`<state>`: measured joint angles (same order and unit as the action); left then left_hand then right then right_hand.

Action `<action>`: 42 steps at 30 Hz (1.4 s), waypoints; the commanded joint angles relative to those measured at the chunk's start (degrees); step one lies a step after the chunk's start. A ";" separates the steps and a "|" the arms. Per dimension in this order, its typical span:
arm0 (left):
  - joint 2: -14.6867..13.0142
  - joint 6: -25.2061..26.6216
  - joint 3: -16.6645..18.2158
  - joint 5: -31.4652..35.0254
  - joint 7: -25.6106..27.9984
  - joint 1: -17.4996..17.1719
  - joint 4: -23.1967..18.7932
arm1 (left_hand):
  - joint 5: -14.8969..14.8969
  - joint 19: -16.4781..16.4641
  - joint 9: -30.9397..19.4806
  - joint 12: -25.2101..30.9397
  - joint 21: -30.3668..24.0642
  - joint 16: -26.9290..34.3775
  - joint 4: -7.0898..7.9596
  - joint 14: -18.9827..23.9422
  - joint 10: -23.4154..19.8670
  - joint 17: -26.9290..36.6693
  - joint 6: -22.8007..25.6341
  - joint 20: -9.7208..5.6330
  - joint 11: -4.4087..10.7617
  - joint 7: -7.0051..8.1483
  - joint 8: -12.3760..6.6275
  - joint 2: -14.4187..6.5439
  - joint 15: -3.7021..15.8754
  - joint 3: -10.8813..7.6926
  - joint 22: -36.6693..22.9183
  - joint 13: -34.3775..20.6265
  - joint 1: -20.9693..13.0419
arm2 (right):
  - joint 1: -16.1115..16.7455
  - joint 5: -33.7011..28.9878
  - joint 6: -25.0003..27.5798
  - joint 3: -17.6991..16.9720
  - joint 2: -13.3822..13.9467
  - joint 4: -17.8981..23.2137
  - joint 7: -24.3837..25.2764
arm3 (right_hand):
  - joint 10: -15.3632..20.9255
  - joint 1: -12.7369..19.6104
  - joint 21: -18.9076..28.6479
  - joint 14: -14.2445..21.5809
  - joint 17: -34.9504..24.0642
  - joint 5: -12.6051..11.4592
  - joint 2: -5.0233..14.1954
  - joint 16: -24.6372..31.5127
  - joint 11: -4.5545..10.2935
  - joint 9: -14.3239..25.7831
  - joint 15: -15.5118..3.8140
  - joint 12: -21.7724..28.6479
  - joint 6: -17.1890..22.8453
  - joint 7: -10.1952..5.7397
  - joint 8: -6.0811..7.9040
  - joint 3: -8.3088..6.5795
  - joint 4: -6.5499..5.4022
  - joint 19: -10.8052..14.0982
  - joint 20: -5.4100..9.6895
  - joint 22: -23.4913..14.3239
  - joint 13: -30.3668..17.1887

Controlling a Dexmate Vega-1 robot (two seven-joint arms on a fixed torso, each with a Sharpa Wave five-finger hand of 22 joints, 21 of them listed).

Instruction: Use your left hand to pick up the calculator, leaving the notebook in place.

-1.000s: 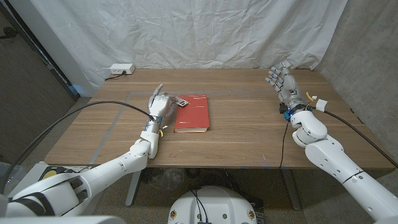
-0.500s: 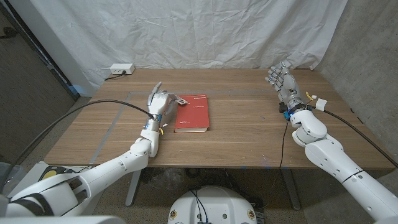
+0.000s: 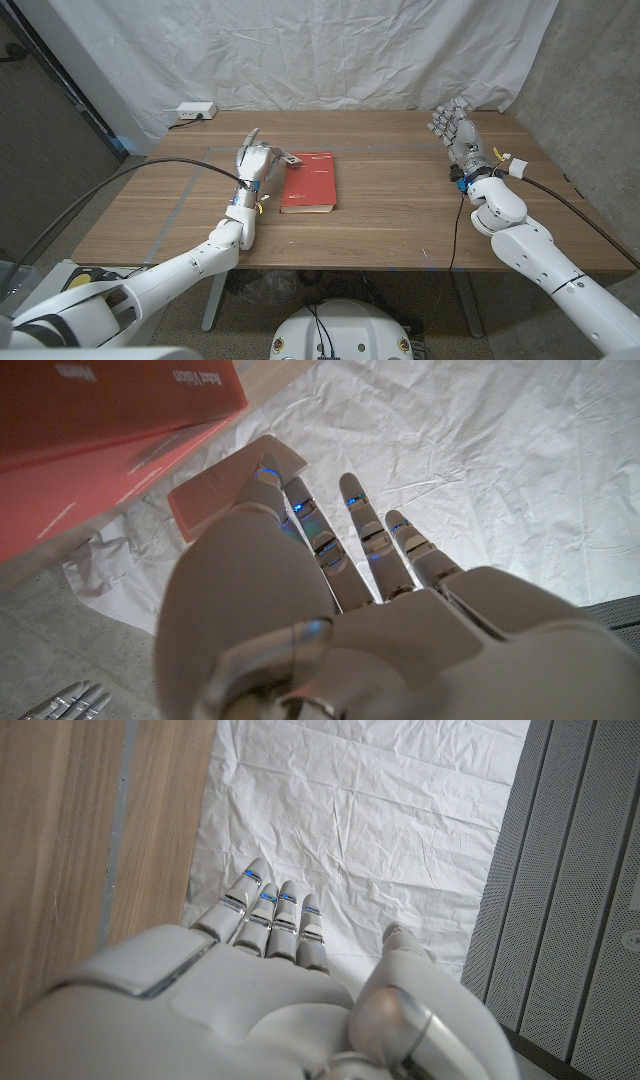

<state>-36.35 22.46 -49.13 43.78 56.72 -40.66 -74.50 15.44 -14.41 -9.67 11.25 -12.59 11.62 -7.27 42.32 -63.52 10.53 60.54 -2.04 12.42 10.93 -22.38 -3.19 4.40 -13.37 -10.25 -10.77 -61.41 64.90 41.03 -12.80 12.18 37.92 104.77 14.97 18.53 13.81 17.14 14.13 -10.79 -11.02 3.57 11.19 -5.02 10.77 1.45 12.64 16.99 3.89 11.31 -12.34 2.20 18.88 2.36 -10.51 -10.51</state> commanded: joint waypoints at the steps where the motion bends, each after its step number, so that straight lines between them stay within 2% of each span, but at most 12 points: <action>1: -1.49 1.82 1.28 1.06 -1.78 -1.40 -4.24 | -0.28 -0.54 -0.30 0.23 0.05 -0.03 0.15 0.71 -0.64 0.09 1.74 -6.50 0.06 0.02 -0.01 -0.32 7.47 -0.47 -0.22 -0.24 -0.11 | 0.25 0.26 -0.24 -0.30 0.25 0.26 -0.40 | 0.50 0.02 -0.05 0.67 -0.14 0.03 -0.25 0.07 -0.09 0.22 -0.08 0.04 0.34 -0.29 0.02 -0.12 0.46 0.45 0.10 -0.22 -0.29; 10: -2.56 2.75 2.69 1.55 -2.91 -2.69 -7.30 | -0.71 -0.55 -0.37 0.13 0.12 -0.10 0.19 0.92 -0.85 0.09 1.90 -6.49 0.06 0.00 0.17 -0.24 7.46 -0.65 -0.22 -0.24 -0.13 | 0.09 0.33 -0.14 -0.30 0.31 0.33 -0.60 | 0.45 0.00 -0.16 0.67 -0.14 0.03 -0.21 0.04 -0.02 0.22 -0.13 -0.01 0.35 -0.28 0.02 -0.11 0.49 0.51 0.07 -0.23 -0.29; 16: -2.77 1.40 5.14 -1.47 -3.99 -4.00 -9.29 | -0.98 -0.55 -0.51 0.09 0.16 -0.18 0.22 0.95 -1.06 0.09 1.94 -6.49 0.06 0.10 0.23 -0.18 7.47 -0.76 -0.22 -0.25 -0.13 | 0.31 0.28 -0.17 -0.34 0.36 0.54 -0.54 | 0.50 -0.01 -0.22 0.68 -0.14 0.03 -0.19 0.03 -0.06 0.22 -0.11 0.00 0.34 -0.31 0.02 -0.11 0.51 0.54 0.08 -0.23 -0.29; 36: -5.03 3.82 8.47 -0.04 -7.47 -6.50 -16.81 | -1.70 -0.54 -0.66 -0.11 0.27 -0.35 0.29 1.06 -1.28 0.10 2.00 -6.38 0.07 -0.07 0.48 -0.04 7.50 -1.18 -0.23 -0.26 -0.19 | 0.86 0.35 -1.07 -0.62 0.18 0.66 -0.92 | 0.53 -0.01 -0.41 0.70 -0.14 0.05 -0.10 -0.01 -0.09 0.22 -0.12 -0.03 0.37 -0.22 0.03 -0.11 0.58 0.67 0.09 -0.24 -0.29; 42: -4.26 4.45 11.01 -3.58 -9.34 -8.50 -19.63 | -1.93 -0.48 -0.57 -0.19 0.34 -0.45 0.27 1.00 -1.28 0.08 2.14 -6.43 0.03 -0.16 0.62 0.10 7.52 -1.31 -0.23 -0.26 -0.23 | 0.75 0.34 -1.20 -0.61 0.14 0.48 -1.12 | 0.54 -0.02 -0.48 0.70 -0.14 0.05 -0.10 -0.02 -0.11 0.22 -0.12 -0.04 0.41 -0.22 0.05 -0.09 0.60 0.69 0.09 -0.25 -0.29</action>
<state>-40.66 25.87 -41.47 43.46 50.11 -46.57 -89.51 13.67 -14.41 -9.68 10.87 -12.41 11.19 -7.04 42.73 -64.32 10.52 61.96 -2.04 12.58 10.95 -21.91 -2.70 4.60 -14.09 -10.25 -10.81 -61.85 65.65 41.37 -13.67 11.62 38.19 105.45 14.18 18.52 13.82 16.73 14.43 -10.78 -11.02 3.57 11.19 -5.02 10.77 1.13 12.64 16.99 3.89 11.31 -12.34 2.68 18.88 2.36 -10.51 -10.51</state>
